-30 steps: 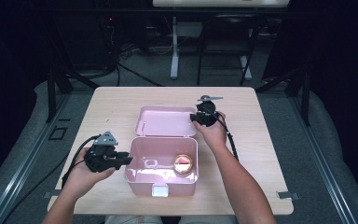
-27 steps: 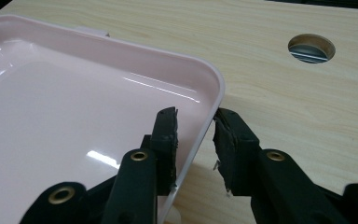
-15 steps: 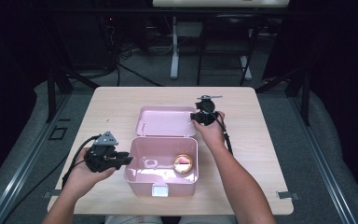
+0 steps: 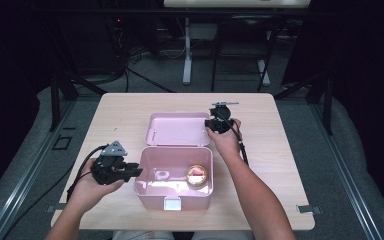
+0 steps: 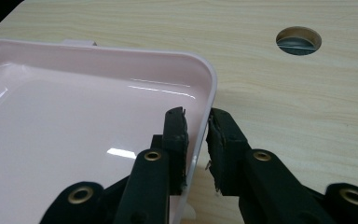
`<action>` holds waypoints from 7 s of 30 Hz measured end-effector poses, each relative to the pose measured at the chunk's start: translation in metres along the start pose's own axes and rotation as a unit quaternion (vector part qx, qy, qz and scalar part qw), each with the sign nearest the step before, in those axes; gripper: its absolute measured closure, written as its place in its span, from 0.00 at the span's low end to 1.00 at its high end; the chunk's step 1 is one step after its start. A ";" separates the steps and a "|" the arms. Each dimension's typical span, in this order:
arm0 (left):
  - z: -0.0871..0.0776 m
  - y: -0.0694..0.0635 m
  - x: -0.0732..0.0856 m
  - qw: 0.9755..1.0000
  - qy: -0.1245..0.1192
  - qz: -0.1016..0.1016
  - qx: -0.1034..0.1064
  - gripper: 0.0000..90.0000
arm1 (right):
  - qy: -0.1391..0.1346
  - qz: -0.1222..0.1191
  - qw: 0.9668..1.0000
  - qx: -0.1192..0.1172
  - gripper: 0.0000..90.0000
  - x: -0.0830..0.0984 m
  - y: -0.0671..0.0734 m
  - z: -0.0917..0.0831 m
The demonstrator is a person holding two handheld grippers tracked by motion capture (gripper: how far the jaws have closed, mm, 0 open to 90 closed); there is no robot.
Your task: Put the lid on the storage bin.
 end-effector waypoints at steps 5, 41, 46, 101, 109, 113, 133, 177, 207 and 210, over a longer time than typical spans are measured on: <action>0.000 0.000 0.000 1.000 0.001 0.002 -0.002 0.80 | -0.005 0.000 1.000 0.001 0.87 -0.001 0.001 -0.002; 0.000 -0.001 0.000 1.000 0.001 0.001 -0.002 0.80 | -0.047 -0.015 0.999 -0.014 0.91 -0.015 0.005 -0.028; 0.000 -0.001 0.000 1.000 0.001 0.001 -0.003 0.80 | -0.057 -0.016 0.998 -0.015 0.92 -0.017 0.007 -0.034; 0.031 0.052 -0.039 0.993 -0.073 -0.024 -0.092 0.71 | -0.116 0.003 0.993 -0.026 0.94 -0.019 0.010 -0.056; 0.042 0.072 -0.059 0.985 -0.119 -0.067 -0.104 0.71 | -0.119 0.010 0.992 -0.029 0.94 -0.019 0.010 -0.056; 0.051 0.080 -0.067 0.983 -0.121 -0.076 -0.115 0.72 | -0.118 0.010 0.992 -0.030 0.94 -0.018 0.009 -0.056; 0.079 0.098 -0.085 0.971 -0.138 -0.117 -0.154 0.86 | -0.122 0.010 0.992 -0.042 0.94 -0.018 0.007 -0.059; 0.044 0.075 -0.090 0.966 -0.191 -0.106 -0.141 0.93 | -0.135 0.004 0.989 -0.052 0.94 -0.029 0.014 -0.084; 0.003 0.046 -0.084 0.965 -0.221 -0.063 -0.123 0.95 | -0.179 -0.028 0.981 -0.070 0.95 -0.024 0.027 -0.124; 0.000 0.045 -0.082 0.965 -0.224 -0.062 -0.123 0.95 | -0.182 -0.030 0.980 -0.072 0.95 -0.023 0.028 -0.127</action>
Point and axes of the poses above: each handheld gripper's, and its own axes: z roughly forward along the jaws, x roughly out of its underside, y roughly to its left, the point moved 1 cm from there along z, roughly forward along the jaws, and after that the axes turned 12 degrees about -y, right-handed, at the moved point
